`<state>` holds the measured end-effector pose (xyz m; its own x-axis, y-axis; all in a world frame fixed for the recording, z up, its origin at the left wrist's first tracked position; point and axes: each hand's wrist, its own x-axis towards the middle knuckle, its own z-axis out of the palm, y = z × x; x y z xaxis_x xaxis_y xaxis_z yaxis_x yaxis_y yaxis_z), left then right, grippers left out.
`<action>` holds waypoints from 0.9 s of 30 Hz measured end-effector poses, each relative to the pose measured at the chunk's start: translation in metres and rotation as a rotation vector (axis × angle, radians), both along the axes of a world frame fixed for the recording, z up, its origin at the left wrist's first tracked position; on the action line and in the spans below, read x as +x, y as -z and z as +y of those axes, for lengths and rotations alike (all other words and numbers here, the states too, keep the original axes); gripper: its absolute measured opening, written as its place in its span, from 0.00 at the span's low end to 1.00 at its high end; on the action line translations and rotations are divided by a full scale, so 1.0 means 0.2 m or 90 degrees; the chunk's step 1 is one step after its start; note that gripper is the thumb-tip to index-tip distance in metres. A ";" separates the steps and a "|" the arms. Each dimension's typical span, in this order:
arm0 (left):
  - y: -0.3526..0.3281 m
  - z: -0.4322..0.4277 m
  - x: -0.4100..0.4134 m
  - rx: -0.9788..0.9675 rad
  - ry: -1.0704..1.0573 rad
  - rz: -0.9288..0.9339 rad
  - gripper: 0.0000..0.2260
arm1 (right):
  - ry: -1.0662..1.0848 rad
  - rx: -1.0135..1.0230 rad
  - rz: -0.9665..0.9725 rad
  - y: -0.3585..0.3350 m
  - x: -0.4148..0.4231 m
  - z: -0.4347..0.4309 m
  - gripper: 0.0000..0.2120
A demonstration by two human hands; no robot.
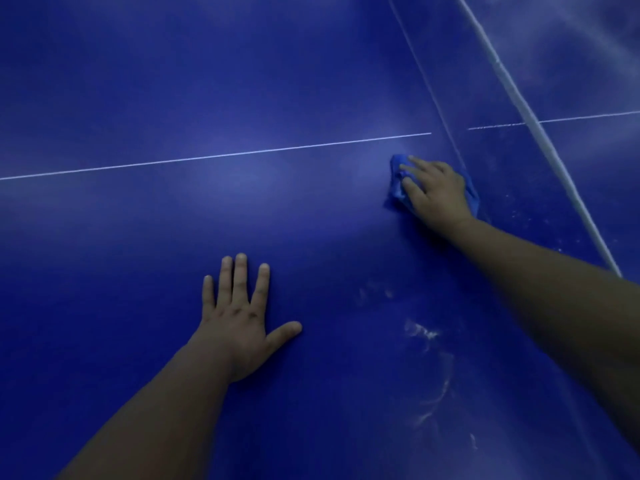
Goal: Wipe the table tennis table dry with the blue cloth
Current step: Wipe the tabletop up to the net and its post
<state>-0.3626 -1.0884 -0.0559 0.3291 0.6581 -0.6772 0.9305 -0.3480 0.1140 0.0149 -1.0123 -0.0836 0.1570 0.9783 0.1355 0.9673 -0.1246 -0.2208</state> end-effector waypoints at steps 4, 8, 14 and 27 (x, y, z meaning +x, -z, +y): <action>-0.01 0.00 0.00 0.004 0.002 0.002 0.45 | -0.246 0.032 0.011 0.03 -0.24 -0.19 0.19; 0.00 0.00 0.00 0.006 -0.002 -0.001 0.45 | -0.517 -0.047 0.086 0.00 -0.46 -0.80 0.17; 0.01 0.00 -0.01 0.022 0.002 -0.021 0.45 | -0.295 0.036 0.068 0.02 -0.30 -0.37 0.17; 0.03 -0.11 -0.21 0.078 0.055 -0.163 0.48 | -0.692 -0.123 0.064 -0.03 -0.72 -1.15 0.19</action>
<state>-0.4052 -1.1099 -0.0622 0.5372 0.6918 -0.4825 0.8433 -0.4502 0.2935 -0.1301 -1.2432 -0.0772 -0.7968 0.6043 0.0011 0.5603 0.7395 -0.3731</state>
